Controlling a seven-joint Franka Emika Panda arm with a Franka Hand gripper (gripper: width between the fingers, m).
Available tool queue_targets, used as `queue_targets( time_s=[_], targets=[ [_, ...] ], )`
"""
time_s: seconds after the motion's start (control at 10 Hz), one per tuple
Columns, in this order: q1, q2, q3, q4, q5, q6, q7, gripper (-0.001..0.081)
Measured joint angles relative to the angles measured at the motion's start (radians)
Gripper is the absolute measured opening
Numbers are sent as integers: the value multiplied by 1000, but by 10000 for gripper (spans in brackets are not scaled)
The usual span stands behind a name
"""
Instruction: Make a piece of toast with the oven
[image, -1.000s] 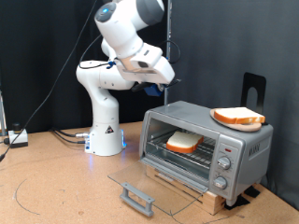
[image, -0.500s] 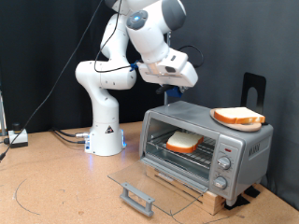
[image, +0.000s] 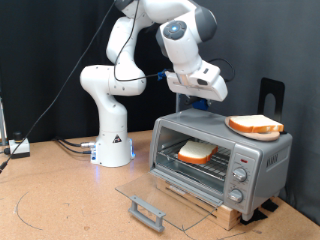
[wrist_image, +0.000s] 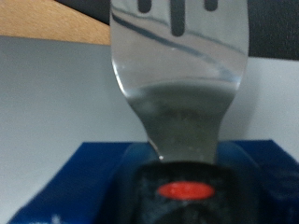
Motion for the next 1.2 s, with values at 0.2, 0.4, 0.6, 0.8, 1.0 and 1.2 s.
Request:
queue_targets(
  time_s=[0.2,0.4,0.6,0.8,1.0,1.2],
  targets=[
    [0,-6,57,-23,63,73,10,396],
    [1,-6,65,-24,116,87,5,396],
    [6,-7,45,-18,148,72,-14,712],
    [23,-14,-17,-7,150,12,-24,790],
    [36,-39,-90,3,146,-58,-25,804],
    [41,-69,-148,14,119,-123,-30,807]
  ],
)
